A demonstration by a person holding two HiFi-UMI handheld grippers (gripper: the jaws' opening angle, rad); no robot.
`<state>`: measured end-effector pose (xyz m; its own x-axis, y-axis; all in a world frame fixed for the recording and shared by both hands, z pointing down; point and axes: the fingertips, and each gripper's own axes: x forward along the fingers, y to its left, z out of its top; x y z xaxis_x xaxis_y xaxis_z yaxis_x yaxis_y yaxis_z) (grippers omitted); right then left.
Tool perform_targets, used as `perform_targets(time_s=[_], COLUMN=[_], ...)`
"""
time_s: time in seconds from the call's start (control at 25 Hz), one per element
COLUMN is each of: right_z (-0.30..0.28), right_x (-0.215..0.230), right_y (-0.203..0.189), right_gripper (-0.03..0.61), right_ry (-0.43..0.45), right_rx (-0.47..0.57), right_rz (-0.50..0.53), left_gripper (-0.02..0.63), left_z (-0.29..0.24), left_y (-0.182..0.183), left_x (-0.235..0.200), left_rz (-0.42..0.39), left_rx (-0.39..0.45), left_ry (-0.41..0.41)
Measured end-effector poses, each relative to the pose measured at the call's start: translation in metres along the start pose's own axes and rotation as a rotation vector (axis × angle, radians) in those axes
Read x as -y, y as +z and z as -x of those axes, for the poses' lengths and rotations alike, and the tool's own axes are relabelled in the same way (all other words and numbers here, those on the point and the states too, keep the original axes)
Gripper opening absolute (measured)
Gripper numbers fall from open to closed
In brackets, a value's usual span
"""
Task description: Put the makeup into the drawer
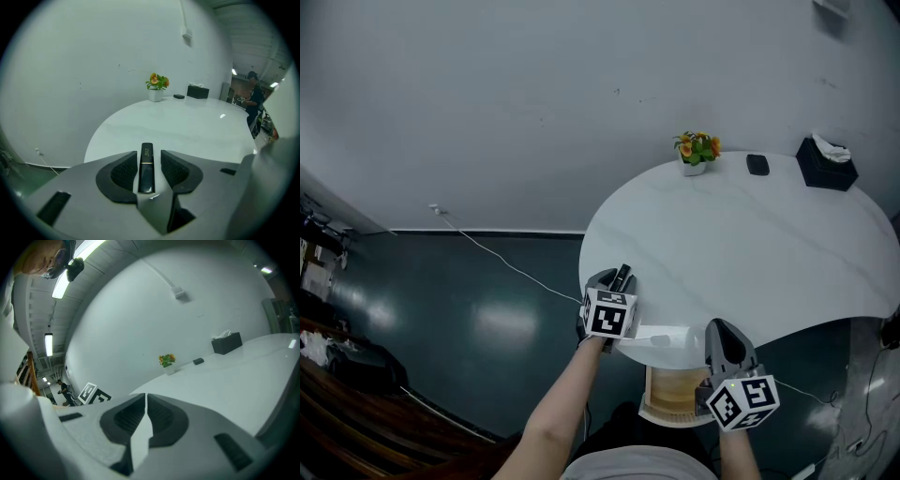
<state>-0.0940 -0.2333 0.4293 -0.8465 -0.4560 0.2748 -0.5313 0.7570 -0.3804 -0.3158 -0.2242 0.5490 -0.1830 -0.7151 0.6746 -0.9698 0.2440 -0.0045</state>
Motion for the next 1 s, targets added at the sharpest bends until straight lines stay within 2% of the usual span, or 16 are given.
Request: perform_targets(time_s=[0.4,1.0], right_z=[0.007,0.012], right_x=[0.002,-0.014], right_y=[-0.001,-0.010], right_gripper=[0.003,0.003], right_ry=[-0.002,-0.036], right_rx=[0.003,0.002], right_rz=[-0.017,-0.015], left_gripper=[0.118,0.103], left_z=[-0.002,0.007], left_y=[-0.002,-0.003], left_x=[-0.002,0.004], left_rz=[-0.031,-0.083], left_rx=[-0.011,-0.004], left_ry=[0.037,-0.014])
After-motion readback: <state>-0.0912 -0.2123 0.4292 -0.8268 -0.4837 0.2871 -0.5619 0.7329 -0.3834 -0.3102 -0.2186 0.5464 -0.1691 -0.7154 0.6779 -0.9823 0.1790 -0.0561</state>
